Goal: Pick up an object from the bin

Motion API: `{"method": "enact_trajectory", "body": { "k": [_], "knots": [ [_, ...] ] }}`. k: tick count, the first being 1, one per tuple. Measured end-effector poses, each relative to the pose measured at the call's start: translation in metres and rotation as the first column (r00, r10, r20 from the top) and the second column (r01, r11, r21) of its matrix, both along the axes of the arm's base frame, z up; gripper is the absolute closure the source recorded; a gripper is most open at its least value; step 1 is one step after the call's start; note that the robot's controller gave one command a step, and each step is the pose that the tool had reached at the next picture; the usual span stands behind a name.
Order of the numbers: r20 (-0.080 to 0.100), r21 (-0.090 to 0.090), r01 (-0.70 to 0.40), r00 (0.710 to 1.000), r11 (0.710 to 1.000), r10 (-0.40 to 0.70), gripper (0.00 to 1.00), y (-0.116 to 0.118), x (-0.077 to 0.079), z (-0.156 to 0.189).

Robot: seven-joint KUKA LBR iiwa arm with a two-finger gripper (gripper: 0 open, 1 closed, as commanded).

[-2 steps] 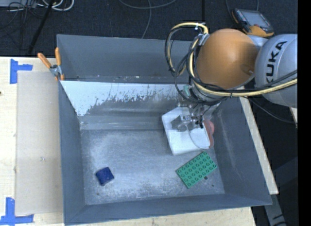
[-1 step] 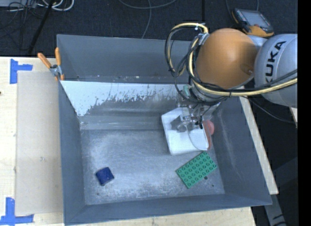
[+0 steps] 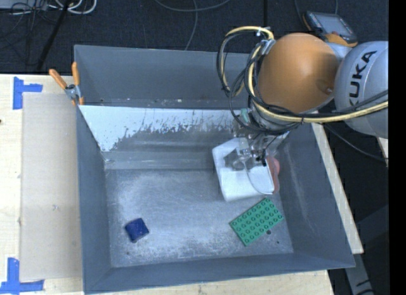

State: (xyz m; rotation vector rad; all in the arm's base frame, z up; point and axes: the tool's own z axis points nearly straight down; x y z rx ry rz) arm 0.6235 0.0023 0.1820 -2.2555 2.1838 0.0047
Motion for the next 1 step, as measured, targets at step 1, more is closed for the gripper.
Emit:
{"method": "enact_trajectory", "body": {
  "k": [1],
  "knots": [
    [-0.002,0.0,0.007,1.0,1.0,-0.007,1.0,0.0006,-0.0002,0.0]
  ]
}}
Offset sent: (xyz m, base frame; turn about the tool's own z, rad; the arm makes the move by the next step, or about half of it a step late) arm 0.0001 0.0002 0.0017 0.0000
